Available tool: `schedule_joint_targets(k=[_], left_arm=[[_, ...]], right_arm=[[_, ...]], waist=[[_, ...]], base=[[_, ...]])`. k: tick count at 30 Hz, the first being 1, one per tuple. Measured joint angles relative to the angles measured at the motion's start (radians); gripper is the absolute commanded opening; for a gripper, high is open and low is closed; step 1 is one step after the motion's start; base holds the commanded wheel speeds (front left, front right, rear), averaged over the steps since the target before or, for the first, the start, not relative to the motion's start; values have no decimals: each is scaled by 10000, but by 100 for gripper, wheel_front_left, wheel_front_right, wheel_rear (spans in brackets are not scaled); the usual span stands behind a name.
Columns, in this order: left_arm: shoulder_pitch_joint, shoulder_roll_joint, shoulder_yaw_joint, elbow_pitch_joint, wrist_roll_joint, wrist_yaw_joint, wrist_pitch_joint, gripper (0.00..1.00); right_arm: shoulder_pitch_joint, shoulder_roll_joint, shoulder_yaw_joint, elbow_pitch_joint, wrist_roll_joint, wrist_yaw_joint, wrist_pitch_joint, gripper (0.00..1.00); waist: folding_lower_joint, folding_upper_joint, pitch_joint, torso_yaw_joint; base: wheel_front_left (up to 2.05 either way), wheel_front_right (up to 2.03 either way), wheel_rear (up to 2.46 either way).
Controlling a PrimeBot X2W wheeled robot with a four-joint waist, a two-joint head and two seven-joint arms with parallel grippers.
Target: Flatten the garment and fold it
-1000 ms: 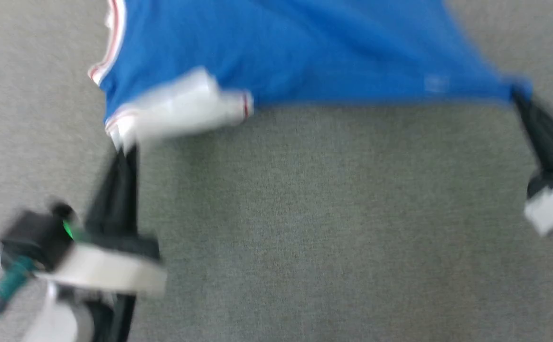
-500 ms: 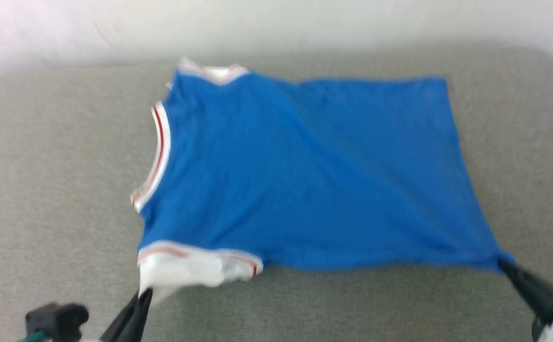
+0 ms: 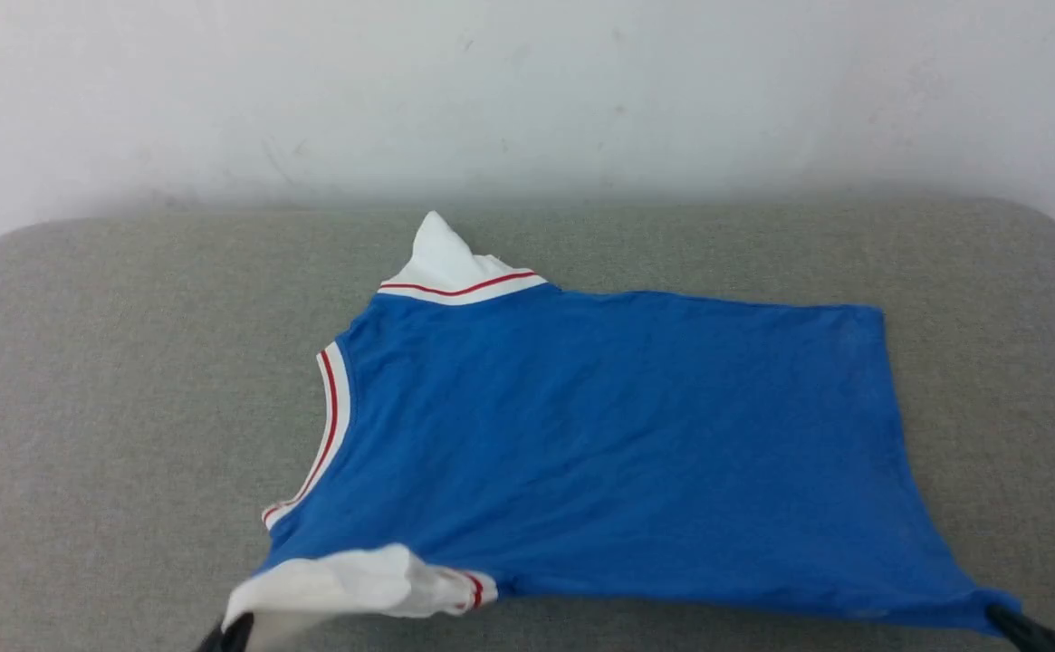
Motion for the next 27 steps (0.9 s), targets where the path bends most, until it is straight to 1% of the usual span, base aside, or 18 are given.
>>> schedule_joint_targets(k=[2, 5, 10, 11, 12, 13, 15, 19, 23, 27], left_arm=[[-127, 46, 132, -173, 330, 61, -238, 0], [-922, 115, 71, -259, 761, 29, -424, 0], [-3133, 33, -424, 253, 1413, -280, -550, 0], [-3133, 33, -424, 253, 1413, -280, -550, 0], [-4121, -54, -723, 744, 1624, -454, -554, 0], [-4626, -121, -863, 1028, 1697, -554, -541, 0], [-5589, -169, -1166, 1626, 1952, -765, -408, 0], [-7171, -489, -1622, 2640, 2186, -1020, -184, 0], [-8109, -790, -2044, 3781, 2347, -1185, 36, 0], [-8552, -1103, -2562, 5156, 2385, -1325, 372, 0]], right_arm=[[-66, 98, -284, -228, -38, 0, -12, 0], [-477, 146, -548, -382, -240, 0, -161, 0], [-1804, -29, -403, -357, -702, 0, -456, 0], [-1804, -29, -403, -357, -702, 0, -456, 0], [-2443, -130, -196, -151, -849, 0, -596, 0], [-2749, -213, -88, -29, -938, 0, -662, 0], [-3312, -351, 146, 276, -1020, 0, -817, 0], [-4273, -629, 604, 920, -1087, 0, -1007, 0], [-4981, -897, 1014, 1676, -1103, 0, -1158, 0], [-5465, -1093, 1553, 2366, -1103, 0, -1283, 0]], waist=[[1, 0, 57, 44], [1, -1, 253, 74], [3, -1, 842, 36], [3, -1, 842, 36], [4, 0, 1157, -17], [4, -1, 1332, -51], [6, -1, 1691, -117], [6, -1, 2419, -257], [7, 0, 3116, -403], [7, 0, 3693, -535]], base=[[0, 0, 0], [0, 0, 0], [0, 0, 0], [0, 0, 0], [0, 0, 0], [0, 0, 0], [0, 0, 0], [0, 0, 0], [0, 0, 0], [0, 0, 0]])
